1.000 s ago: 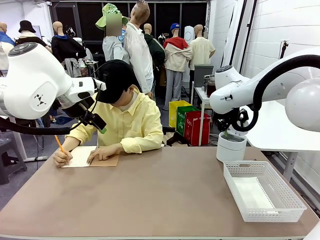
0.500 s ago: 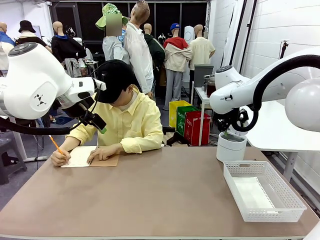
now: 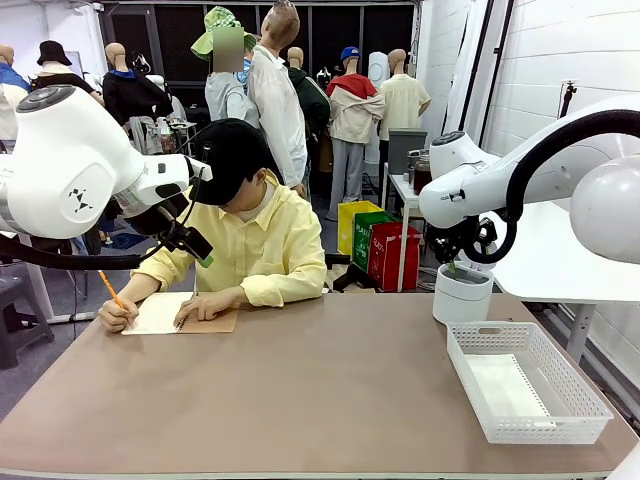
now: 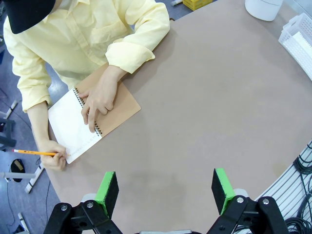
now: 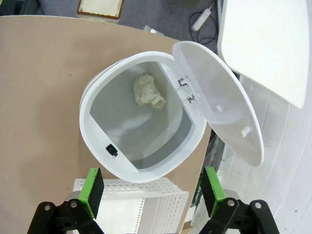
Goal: Sort the paper based on its condition.
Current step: If a person hands you a paper, place it in the Organizing basket , and if it's crumpled, put it in the Trash can.
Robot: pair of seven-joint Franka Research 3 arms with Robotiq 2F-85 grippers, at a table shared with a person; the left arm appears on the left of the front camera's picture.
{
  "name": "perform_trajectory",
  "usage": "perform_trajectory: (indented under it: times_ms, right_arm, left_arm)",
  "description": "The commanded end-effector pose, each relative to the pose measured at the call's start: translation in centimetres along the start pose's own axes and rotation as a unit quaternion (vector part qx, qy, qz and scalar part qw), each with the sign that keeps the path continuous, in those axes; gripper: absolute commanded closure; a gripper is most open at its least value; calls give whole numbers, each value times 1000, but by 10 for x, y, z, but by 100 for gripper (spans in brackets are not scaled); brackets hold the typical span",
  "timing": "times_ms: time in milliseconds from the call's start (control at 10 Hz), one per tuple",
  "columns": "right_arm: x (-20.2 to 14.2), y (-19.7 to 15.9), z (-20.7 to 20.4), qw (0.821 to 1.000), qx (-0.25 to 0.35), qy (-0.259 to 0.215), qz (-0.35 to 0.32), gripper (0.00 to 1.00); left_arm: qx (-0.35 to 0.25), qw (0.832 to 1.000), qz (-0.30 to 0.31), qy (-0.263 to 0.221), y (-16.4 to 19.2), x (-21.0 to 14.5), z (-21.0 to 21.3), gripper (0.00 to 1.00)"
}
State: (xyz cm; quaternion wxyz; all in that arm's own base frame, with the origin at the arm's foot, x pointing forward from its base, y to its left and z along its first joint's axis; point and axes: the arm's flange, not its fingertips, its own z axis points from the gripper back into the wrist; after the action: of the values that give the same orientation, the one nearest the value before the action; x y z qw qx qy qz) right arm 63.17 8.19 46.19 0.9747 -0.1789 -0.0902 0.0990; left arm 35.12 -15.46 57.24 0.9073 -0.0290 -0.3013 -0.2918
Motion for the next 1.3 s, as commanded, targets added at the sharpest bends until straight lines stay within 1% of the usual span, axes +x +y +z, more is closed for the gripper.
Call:
perform_trajectory:
  times_ms: [0, 400, 500, 600, 800, 1000, 1200]
  right_arm:
    - [0, 0, -3, 1000, 1, -3, 0, 0]
    - [0, 0, 0, 1000, 0, 0, 0, 0]
    - [-13, -6, 10, 1000, 16, -12, -11, 0]
    - [-27, -5, 31, 998, 43, -37, -7, 0]
    - [-50, 0, 64, 993, 96, -65, 29, 0]
    - [-71, 10, 92, 982, 147, -104, 59, 0]
    - [-89, 26, 119, 968, 180, -144, 99, 0]
  left_arm:
    - [0, 1000, 0, -1, 1, 0, 0, 0]
    - [0, 1000, 0, -1, 1, 0, 0, 0]
    - [0, 1000, 0, -1, 1, 0, 0, 0]
    - [0, 1000, 0, -1, 1, 0, 0, 0]
    - [0, 1000, 0, -1, 1, 0, 0, 0]
    - [0, 1000, 0, -1, 1, 0, 0, 0]
    - [0, 1000, 0, -1, 1, 0, 0, 0]
